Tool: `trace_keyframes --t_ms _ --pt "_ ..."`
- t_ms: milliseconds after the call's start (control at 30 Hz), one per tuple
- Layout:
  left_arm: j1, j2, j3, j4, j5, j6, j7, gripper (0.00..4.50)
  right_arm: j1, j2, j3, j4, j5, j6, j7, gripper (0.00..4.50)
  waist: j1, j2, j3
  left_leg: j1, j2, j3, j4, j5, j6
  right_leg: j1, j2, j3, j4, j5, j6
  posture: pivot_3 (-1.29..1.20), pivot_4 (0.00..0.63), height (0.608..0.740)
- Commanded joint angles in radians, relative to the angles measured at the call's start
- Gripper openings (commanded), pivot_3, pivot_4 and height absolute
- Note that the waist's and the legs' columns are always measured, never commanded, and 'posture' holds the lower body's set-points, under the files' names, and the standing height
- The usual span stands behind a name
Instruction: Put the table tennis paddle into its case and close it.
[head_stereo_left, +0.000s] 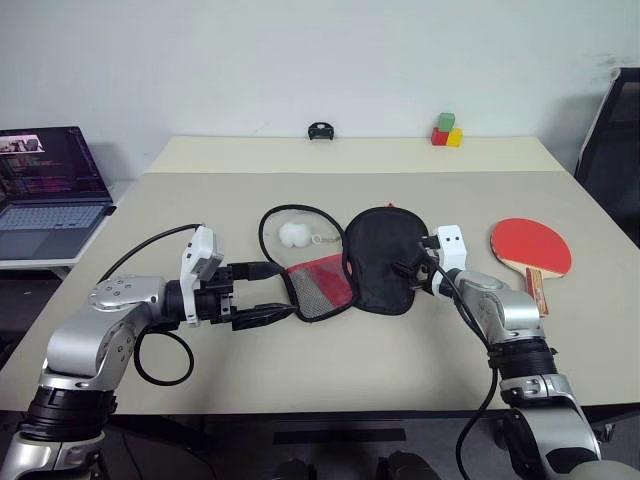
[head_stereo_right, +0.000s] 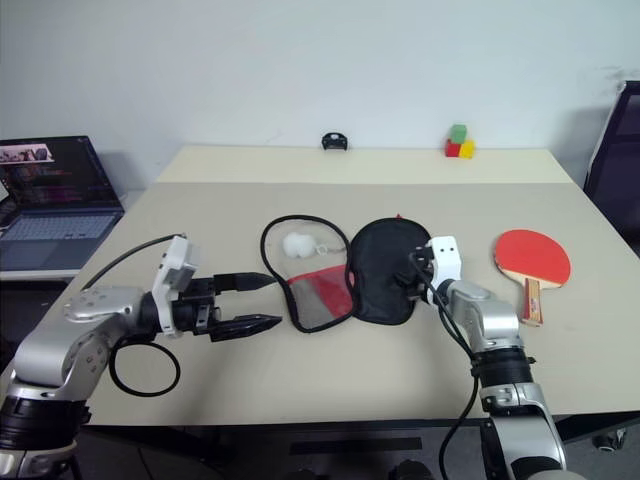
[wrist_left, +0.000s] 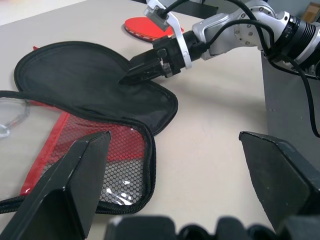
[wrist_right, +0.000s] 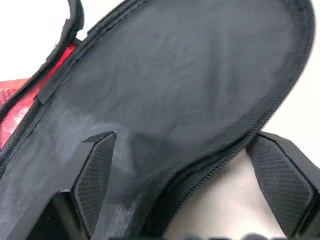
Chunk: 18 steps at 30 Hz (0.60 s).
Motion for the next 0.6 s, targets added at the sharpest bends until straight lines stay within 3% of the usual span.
trace_keyframes --t_ms 33,167,533,600 --pt "-0.003 0.003 0.014 -0.022 -0.006 -0.007 0.004 4.50 -0.020 0.000 0.005 -0.017 -0.009 -0.029 0.001 4.42 0.000 0.000 0.000 0.000 0.000 0.000 0.000 0.000 0.000 0.000 0.000 0.000 0.000 0.000 0.000 0.00 0.150 0.740" --pt "-0.002 0.002 0.015 -0.026 -0.007 -0.005 0.009 4.50 -0.018 0.003 -0.002 -0.017 -0.018 -0.038 -0.015 3.90 0.000 0.000 0.000 0.000 0.000 0.000 0.000 0.000 0.000 0.000 0.000 0.000 0.000 0.000 0.000 0.00 0.150 0.740" --pt "-0.015 -0.001 0.007 -0.028 -0.010 0.000 0.016 4.50 -0.025 0.005 -0.041 -0.003 -0.024 -0.010 -0.085 0.03 0.001 0.000 0.000 0.000 0.000 0.000 0.000 0.000 0.000 0.000 0.000 0.000 0.000 0.000 0.000 0.00 0.150 0.740" --pt "-0.015 -0.001 0.006 -0.029 -0.011 0.001 0.017 4.50 -0.025 -0.002 -0.043 -0.005 -0.027 -0.003 -0.090 0.03 0.001 0.000 0.000 0.000 0.000 0.000 0.000 0.000 0.000 0.000 0.000 0.000 0.000 0.000 0.000 0.00 0.150 0.740"
